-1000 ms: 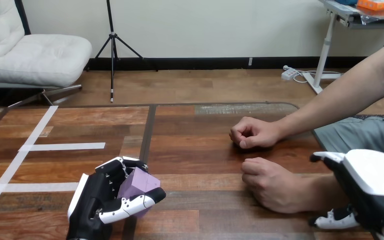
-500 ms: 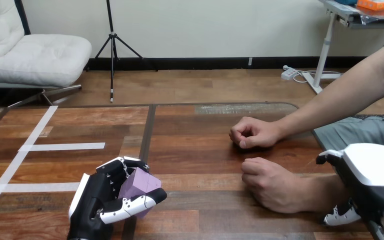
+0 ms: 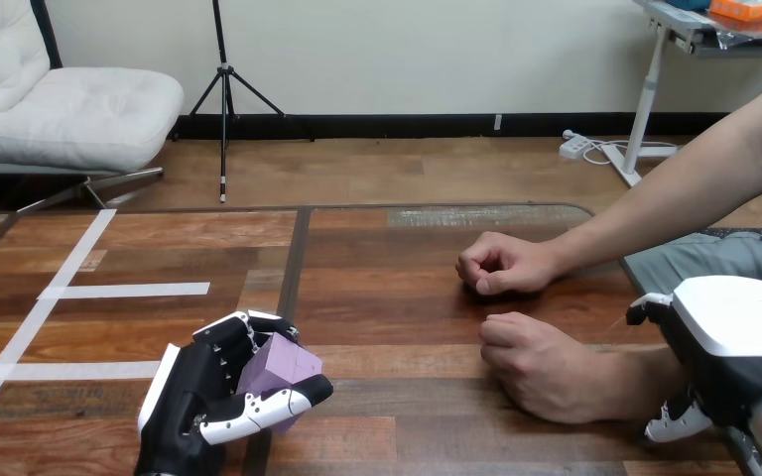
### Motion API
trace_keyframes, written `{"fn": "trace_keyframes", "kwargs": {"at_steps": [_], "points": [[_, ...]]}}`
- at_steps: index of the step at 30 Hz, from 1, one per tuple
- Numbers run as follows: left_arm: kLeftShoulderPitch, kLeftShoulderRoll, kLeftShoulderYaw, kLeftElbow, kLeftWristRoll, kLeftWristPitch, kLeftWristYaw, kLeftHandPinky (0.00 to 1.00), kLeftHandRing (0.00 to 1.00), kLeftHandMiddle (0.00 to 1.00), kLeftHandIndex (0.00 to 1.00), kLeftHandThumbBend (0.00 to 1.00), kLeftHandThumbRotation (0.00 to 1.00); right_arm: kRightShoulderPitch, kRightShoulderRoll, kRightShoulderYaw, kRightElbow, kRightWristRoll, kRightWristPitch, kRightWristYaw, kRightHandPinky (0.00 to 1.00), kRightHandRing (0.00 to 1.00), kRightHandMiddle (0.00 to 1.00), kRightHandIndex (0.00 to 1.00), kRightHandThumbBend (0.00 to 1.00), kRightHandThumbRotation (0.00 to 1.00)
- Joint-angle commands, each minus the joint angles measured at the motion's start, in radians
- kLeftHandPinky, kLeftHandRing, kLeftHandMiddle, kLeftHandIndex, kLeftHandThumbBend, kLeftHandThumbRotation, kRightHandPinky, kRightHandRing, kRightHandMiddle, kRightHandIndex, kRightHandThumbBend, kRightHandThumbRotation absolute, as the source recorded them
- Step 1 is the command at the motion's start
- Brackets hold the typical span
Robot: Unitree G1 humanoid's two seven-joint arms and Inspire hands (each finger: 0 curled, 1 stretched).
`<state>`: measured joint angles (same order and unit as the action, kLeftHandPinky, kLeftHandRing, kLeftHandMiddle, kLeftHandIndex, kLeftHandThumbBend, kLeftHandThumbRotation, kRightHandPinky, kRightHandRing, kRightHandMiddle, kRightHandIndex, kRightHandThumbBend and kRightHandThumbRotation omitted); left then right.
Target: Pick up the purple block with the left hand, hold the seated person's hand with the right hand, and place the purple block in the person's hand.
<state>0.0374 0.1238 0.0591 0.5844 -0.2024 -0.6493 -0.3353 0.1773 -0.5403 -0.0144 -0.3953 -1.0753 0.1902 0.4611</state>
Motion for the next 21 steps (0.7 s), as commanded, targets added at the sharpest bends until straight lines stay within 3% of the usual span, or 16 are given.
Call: {"fn": "trace_keyframes", "kwargs": {"at_steps": [1, 6, 13, 21], "points": [[-0.061, -0.001, 0.019, -0.028, 0.001, -0.034, 0.0, 0.33, 0.39, 0.46, 0.48, 0.93, 0.11, -0.073, -0.024, 0.013, -0.012, -0.016, 0.009, 0.016, 0.78, 0.81, 0.82, 0.79, 0.91, 0.07], [-0.059, 0.0, 0.019, -0.033, 0.006, -0.03, 0.005, 0.33, 0.39, 0.46, 0.47, 0.93, 0.11, -0.086, -0.037, 0.026, 0.005, -0.028, 0.005, 0.027, 0.78, 0.81, 0.82, 0.79, 0.91, 0.07], [-0.058, -0.001, 0.019, -0.039, 0.001, -0.025, 0.003, 0.33, 0.39, 0.46, 0.47, 0.93, 0.11, -0.114, -0.059, 0.047, 0.025, -0.048, 0.003, 0.087, 0.79, 0.81, 0.82, 0.79, 0.89, 0.08], [-0.064, 0.001, 0.021, -0.029, -0.003, -0.032, -0.005, 0.33, 0.4, 0.46, 0.47, 0.93, 0.1, -0.136, -0.057, 0.064, 0.045, -0.057, 0.009, 0.103, 0.79, 0.8, 0.81, 0.79, 0.88, 0.07]]}}
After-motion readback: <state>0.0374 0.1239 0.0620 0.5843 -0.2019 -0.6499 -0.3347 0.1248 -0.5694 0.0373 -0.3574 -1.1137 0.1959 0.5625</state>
